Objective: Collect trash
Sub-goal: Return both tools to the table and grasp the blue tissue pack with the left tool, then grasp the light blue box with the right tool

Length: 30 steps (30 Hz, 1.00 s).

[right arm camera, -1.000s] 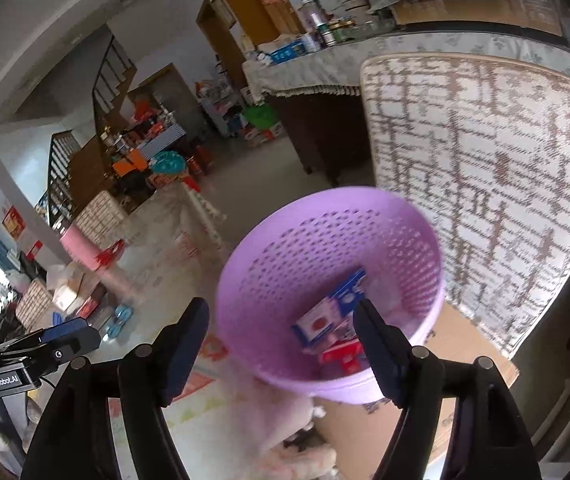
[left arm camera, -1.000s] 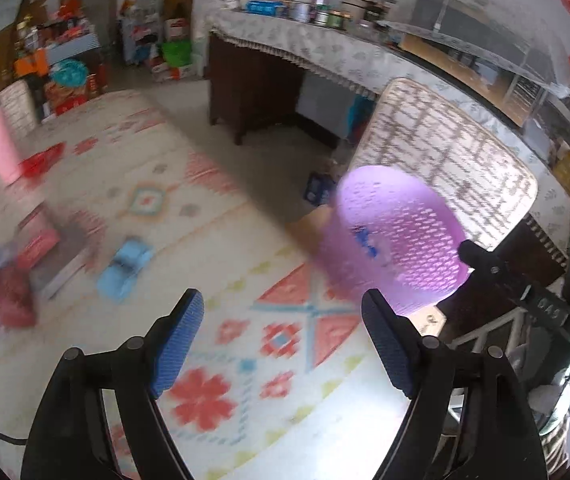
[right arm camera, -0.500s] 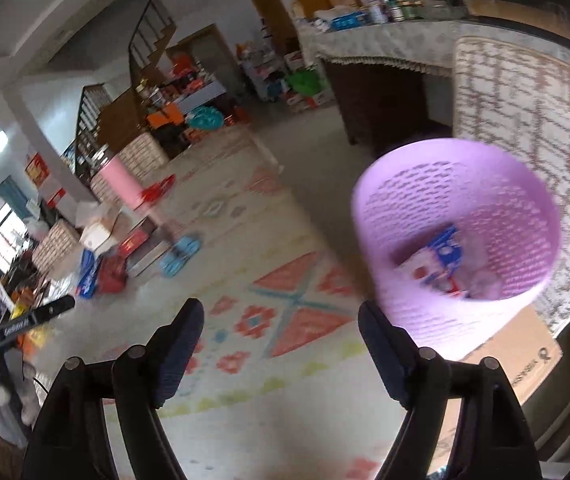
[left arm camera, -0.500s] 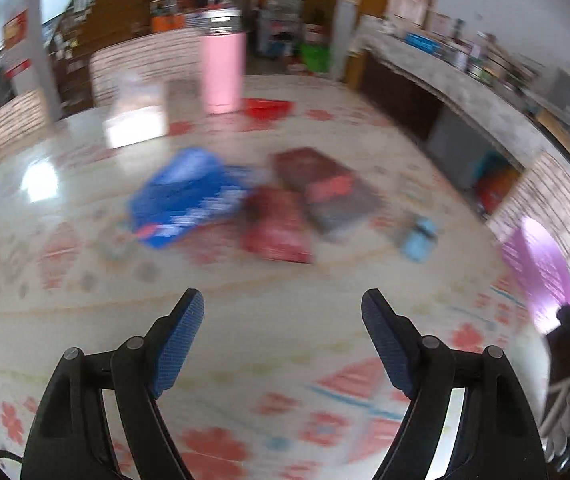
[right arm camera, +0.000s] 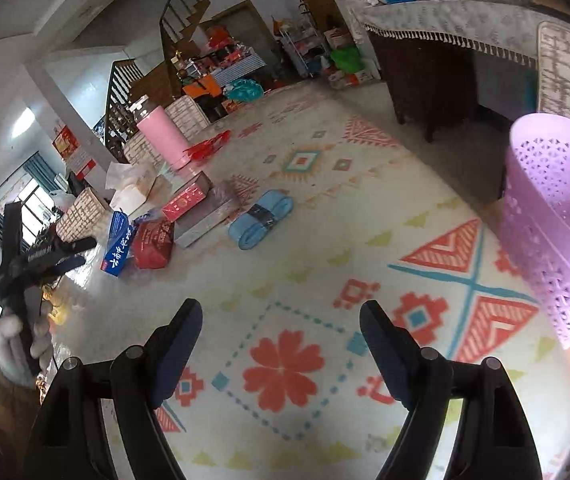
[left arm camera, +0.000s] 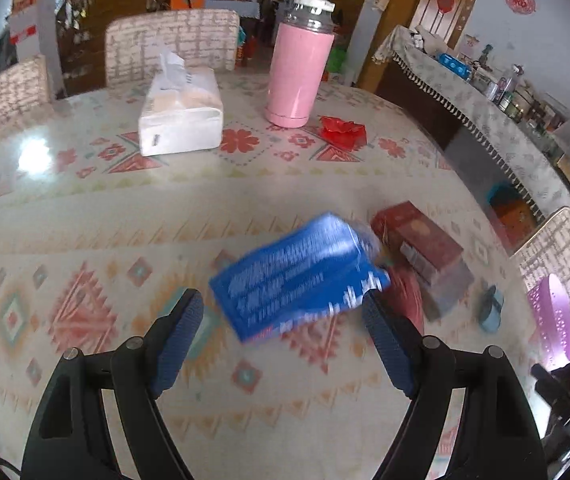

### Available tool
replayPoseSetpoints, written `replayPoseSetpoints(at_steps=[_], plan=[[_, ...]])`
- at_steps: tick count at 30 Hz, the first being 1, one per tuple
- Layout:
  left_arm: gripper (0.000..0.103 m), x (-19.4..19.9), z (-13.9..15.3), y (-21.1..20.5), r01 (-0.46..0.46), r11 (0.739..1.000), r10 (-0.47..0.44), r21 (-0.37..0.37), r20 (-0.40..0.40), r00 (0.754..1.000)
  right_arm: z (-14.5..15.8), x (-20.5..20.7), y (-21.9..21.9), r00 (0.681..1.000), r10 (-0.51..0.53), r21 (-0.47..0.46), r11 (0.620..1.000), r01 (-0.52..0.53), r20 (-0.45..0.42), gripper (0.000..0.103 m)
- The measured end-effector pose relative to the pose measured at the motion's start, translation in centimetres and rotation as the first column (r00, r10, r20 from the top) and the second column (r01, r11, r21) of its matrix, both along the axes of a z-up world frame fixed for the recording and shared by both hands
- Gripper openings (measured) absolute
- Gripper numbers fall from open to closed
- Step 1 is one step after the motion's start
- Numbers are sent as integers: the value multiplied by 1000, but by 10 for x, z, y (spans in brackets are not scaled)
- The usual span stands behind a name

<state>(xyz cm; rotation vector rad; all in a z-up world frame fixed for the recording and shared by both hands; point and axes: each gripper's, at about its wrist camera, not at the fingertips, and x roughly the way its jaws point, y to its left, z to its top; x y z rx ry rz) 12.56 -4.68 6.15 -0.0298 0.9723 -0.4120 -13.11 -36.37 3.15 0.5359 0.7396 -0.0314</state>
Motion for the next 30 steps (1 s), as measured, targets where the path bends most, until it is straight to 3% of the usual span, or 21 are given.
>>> replayPoseSetpoints(at_steps=[7, 12, 18, 21, 24, 26, 27, 30], plan=[[81, 39, -13, -3, 68, 997, -70, -45, -56, 996, -6, 3, -5, 1000, -5, 35, 999, 5, -14, 86], [81, 31, -27, -10, 180, 976, -195, -122, -132, 972, -7, 6, -4, 1000, -4, 35, 999, 5, -26, 86], [81, -12, -30, -36, 299, 954, -301, -32, -93, 949, -7, 9, 2, 999, 1, 6, 1000, -1, -33, 87], [81, -23, -35, -50, 287, 957, -284, 40, -72, 956, -6, 9, 2, 999, 0, 7, 1000, 0, -32, 87], [79, -31, -47, -59, 194, 965, -183, 178, -75, 980, -6, 9, 2, 1000, -1, 9, 1000, 1, -29, 87], [53, -39, -47, -57, 141, 962, -135, 232, -39, 990, -6, 9, 2, 1000, -1, 8, 1000, 1, -27, 87], [46, -45, -45, -53, 139, 967, -131, 215, -51, 990, -6, 8, 2, 1000, 0, 8, 1000, 0, -25, 87], [46, -63, -31, -37, 88, 985, -85, 149, -29, 996, -6, 6, 3, 1000, 7, 4, 1000, -7, -21, 87]])
